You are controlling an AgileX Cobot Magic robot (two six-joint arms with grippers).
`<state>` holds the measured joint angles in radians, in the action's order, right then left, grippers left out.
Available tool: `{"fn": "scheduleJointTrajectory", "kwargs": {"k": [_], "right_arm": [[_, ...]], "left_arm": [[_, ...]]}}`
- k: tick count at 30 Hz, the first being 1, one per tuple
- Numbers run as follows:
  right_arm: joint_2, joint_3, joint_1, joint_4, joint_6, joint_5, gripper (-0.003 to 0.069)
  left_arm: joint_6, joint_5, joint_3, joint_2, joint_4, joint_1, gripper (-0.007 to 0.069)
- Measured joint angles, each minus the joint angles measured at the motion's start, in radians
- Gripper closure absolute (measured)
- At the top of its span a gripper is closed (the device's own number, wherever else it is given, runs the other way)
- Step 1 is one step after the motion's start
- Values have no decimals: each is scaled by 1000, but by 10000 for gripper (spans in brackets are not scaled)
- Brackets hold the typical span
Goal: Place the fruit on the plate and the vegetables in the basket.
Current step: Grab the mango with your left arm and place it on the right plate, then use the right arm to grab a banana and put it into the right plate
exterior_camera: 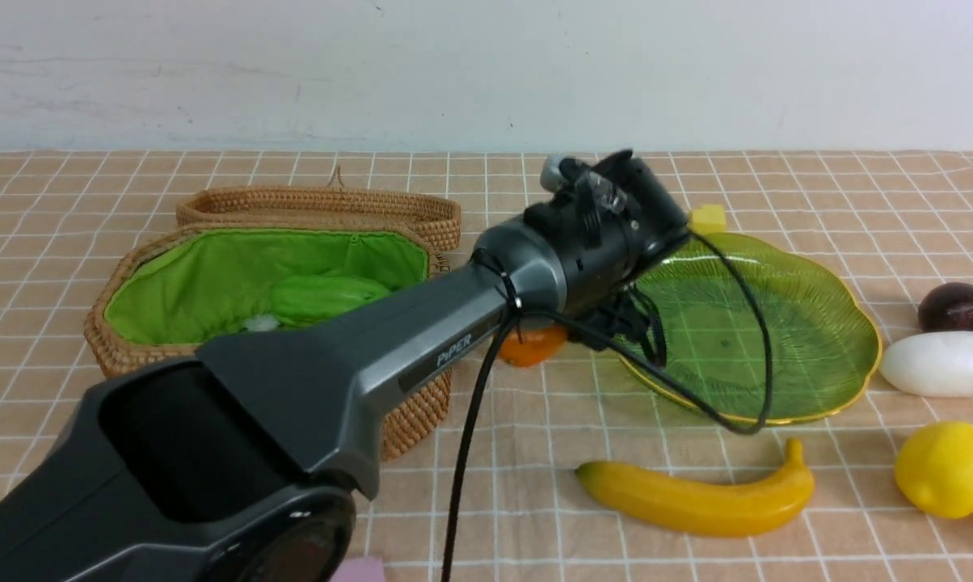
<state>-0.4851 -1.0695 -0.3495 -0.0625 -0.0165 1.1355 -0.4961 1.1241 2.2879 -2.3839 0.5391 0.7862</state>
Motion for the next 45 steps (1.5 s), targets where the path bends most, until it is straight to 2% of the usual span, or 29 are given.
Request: {"fn": "scheduleJointTrajectory", "kwargs": {"k": [2,4,8,10,16,21,24,29,33,35,37,40,41,42,43,45], "right_arm": [[0,-3,0,47,35,-21,419],[0,-3,0,68,55,-36,419],[0,-3,0,51,61,-46,419],[0,-3,0,30,61,-43,419],[0,-3,0,-15,62,-10,421],[0,-3,0,-23,62,2,421],[0,-4,0,-19,62,2,421],[0,-9,0,-8,62,-1,420],[-14,-11,0,-4,61,-10,420],[-54,-11,0,-4,45,16,420],[-94,-11,0,-4,33,48,420],[-187,-11,0,-18,-16,86,420],[-202,-11,0,-24,-24,86,420],[-265,-11,0,-47,-54,82,420],[-306,-11,0,-64,-70,75,420],[-363,-11,0,-84,-87,58,420]], "left_arm": [[59,-24,46,32,-36,19,67],[162,-108,87,61,-155,42,67],[292,-272,95,37,-374,54,67],[323,-350,95,-3,-414,52,67],[341,-462,91,-116,-393,37,67],[343,-488,89,-128,-389,37,2],[343,-433,89,-94,-412,37,-25],[342,-319,89,19,-456,37,-4],[341,-187,89,157,-487,37,74],[340,-58,69,282,-483,38,189],[340,6,46,364,-471,38,272],[331,102,-17,519,-453,38,493],[330,109,-22,531,-451,38,509],[329,110,-76,631,-448,38,614],[328,110,-105,676,-446,38,638],[325,110,-165,753,-444,38,638]]}}
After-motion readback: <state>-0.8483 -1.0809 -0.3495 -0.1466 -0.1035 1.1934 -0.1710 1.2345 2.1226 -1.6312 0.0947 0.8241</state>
